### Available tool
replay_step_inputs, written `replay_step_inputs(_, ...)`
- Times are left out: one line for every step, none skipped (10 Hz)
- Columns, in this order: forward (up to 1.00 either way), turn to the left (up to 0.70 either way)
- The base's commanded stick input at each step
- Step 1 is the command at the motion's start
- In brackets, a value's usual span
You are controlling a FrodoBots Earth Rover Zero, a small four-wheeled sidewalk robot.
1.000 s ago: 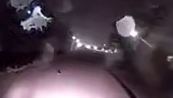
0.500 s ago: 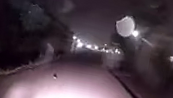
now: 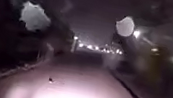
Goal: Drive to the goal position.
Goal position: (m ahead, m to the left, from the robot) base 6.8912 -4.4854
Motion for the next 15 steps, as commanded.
replay_step_inputs(0.50,0.00)
replay_step_inputs(0.50,0.00)
replay_step_inputs(0.50,0.04)
replay_step_inputs(0.50,0.01)
replay_step_inputs(0.50,0.03)
replay_step_inputs(0.50,0.06)
replay_step_inputs(0.50,0.00)
replay_step_inputs(0.50,0.00)
replay_step_inputs(0.50,0.00)
replay_step_inputs(0.50,0.00)
replay_step_inputs(0.50,0.00)
replay_step_inputs(0.50,0.00)
replay_step_inputs(0.50,0.00)
replay_step_inputs(0.50,0.00)
replay_step_inputs(0.50,0.00)
